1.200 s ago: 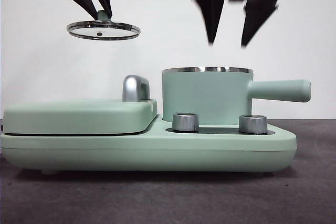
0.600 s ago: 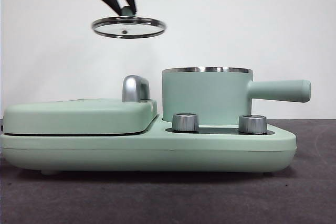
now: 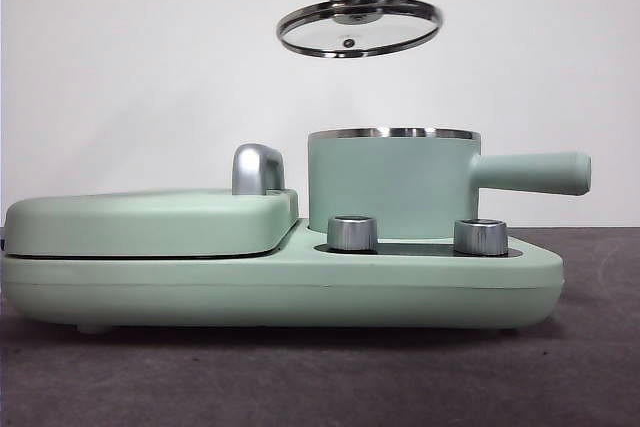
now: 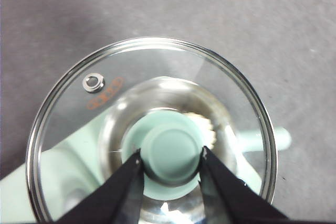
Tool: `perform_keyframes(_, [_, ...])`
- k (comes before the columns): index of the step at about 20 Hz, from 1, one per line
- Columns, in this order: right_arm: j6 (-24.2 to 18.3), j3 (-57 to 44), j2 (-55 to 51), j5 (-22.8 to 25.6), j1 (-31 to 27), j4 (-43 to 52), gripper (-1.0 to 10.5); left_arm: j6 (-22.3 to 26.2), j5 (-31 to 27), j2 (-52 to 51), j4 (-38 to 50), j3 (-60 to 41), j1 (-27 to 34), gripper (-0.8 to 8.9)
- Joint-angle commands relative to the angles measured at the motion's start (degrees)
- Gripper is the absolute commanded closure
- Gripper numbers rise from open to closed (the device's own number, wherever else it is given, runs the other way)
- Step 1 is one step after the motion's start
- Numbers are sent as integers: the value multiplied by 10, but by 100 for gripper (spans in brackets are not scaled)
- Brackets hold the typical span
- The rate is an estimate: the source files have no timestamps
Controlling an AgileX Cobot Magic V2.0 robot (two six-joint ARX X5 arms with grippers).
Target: Put the buns in a small steamer
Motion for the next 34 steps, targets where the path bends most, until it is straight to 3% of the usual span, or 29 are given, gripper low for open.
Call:
perform_keyframes(1, [3,-2,-24,-20,4,10,556,9,2,-2,-15,19,-16,791])
perform_keyframes(9, [14,-2,-28,-28,3,10,555,33,2,17,-16,-23,-45,797])
perform_keyframes(19, [14,-2,-28,-28,3,10,556,64,-3,44,33,-59,-39,797])
perform_keyframes(34, [15,-2,-28,-27,3,11,556,66,18,70,59,-59,-15,797])
